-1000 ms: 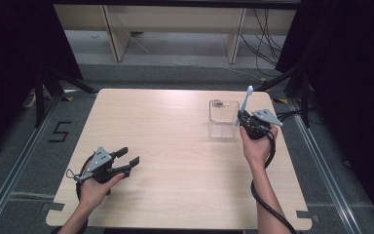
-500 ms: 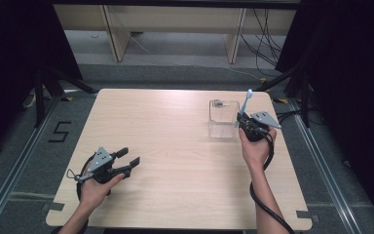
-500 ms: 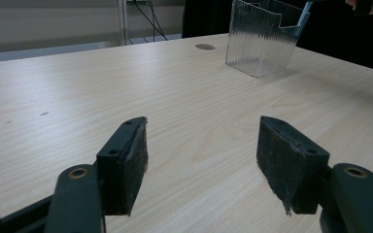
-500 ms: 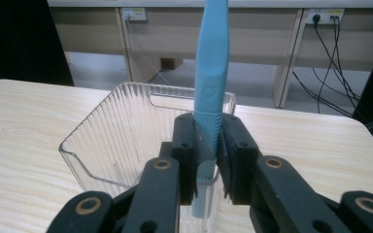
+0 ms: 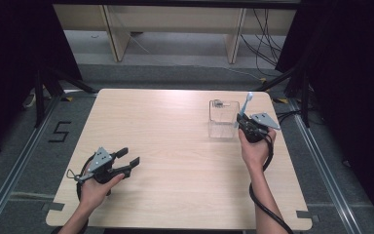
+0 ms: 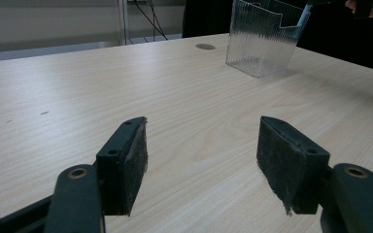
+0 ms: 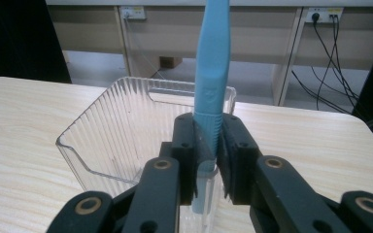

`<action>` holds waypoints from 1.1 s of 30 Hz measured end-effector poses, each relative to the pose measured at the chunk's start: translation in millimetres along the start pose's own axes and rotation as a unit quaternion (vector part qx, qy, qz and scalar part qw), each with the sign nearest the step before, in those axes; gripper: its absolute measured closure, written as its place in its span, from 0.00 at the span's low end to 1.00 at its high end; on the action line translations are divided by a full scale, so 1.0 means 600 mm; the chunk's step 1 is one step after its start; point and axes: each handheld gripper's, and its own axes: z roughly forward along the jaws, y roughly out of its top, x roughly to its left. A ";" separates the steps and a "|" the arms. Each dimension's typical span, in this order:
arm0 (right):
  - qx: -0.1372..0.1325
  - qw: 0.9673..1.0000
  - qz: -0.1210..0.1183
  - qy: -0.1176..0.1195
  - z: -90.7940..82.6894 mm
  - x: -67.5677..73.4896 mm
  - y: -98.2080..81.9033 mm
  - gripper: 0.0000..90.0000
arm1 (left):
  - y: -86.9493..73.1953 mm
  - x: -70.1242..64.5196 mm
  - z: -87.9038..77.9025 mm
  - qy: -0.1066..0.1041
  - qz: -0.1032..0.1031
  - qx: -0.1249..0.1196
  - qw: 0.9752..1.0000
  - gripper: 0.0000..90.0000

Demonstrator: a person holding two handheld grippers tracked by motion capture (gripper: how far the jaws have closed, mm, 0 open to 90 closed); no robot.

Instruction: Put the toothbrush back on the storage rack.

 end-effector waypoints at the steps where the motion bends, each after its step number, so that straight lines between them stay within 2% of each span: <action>1: 0.000 1.000 0.002 0.000 0.000 0.001 0.000 0.87 | -0.001 0.000 0.002 -0.003 -0.001 -0.006 1.000 0.39; 2: 0.000 1.000 -0.004 -0.001 0.000 -0.001 0.000 0.87 | -0.001 0.001 0.002 -0.005 -0.001 -0.007 1.000 0.39; 3: 0.004 1.000 0.003 -0.001 0.000 0.001 -0.001 0.87 | -0.001 0.001 0.002 -0.004 -0.002 -0.007 1.000 0.39; 4: 0.001 1.000 -0.007 -0.003 0.001 -0.001 -0.002 0.87 | -0.001 0.001 0.002 -0.004 -0.002 -0.007 1.000 0.39; 5: 0.001 1.000 -0.001 -0.001 0.001 0.001 -0.004 0.87 | -0.001 0.000 0.001 0.000 -0.001 0.000 1.000 0.39; 8: 0.004 1.000 -0.001 -0.003 0.001 0.001 -0.005 0.87 | -0.002 0.000 0.001 0.000 -0.001 0.000 1.000 0.39; 9: 0.009 1.000 0.007 -0.001 0.000 0.003 -0.004 0.87 | -0.002 0.000 0.001 0.000 -0.001 0.000 1.000 0.39; 10: 0.004 1.000 -0.009 0.001 0.003 -0.002 -0.005 0.87 | -0.002 0.000 0.001 0.000 -0.001 0.000 1.000 0.39; 12: 0.002 1.000 -0.003 -0.001 0.004 -0.001 -0.007 0.87 | -0.002 0.000 0.001 0.000 -0.001 0.000 1.000 0.39; 13: 0.011 1.000 0.007 -0.001 0.003 0.002 -0.006 0.87 | -0.002 0.000 0.001 0.000 -0.001 0.000 1.000 0.39; 16: 0.005 1.000 -0.001 -0.002 0.005 0.000 -0.008 0.87 | -0.002 0.000 0.001 -0.001 -0.002 0.001 1.000 0.39; 17: 0.007 1.000 -0.001 0.000 0.006 -0.001 -0.008 0.87 | -0.002 0.000 0.001 -0.001 -0.002 0.001 1.000 0.39; 18: 0.013 1.000 0.013 -0.002 0.004 0.002 -0.008 0.87 | -0.002 0.000 0.001 -0.001 -0.002 0.001 1.000 0.39; 19: 0.012 1.000 0.007 -0.003 0.005 0.001 -0.008 0.86 | -0.002 0.000 0.001 -0.001 -0.002 0.001 1.000 0.39; 21: 0.015 1.000 0.009 -0.002 0.005 0.001 -0.007 0.85 | -0.002 0.000 0.001 -0.001 -0.002 0.001 1.000 0.39; 26: 0.013 1.000 -0.004 0.002 0.008 -0.004 -0.006 0.80 | -0.003 0.000 0.001 -0.001 -0.002 0.001 1.000 0.39; 29: 0.018 1.000 0.002 0.001 0.008 -0.003 -0.007 0.76 | -0.003 0.000 0.002 -0.002 -0.003 0.001 1.000 0.39; 30: 0.017 1.000 0.020 -0.001 0.009 -0.001 -0.008 0.73 | -0.003 0.000 0.002 -0.002 -0.003 0.002 1.000 0.39; 33: 0.016 1.000 0.016 -0.002 0.009 -0.002 -0.007 0.70 | -0.003 0.000 0.002 -0.002 -0.003 0.002 1.000 0.39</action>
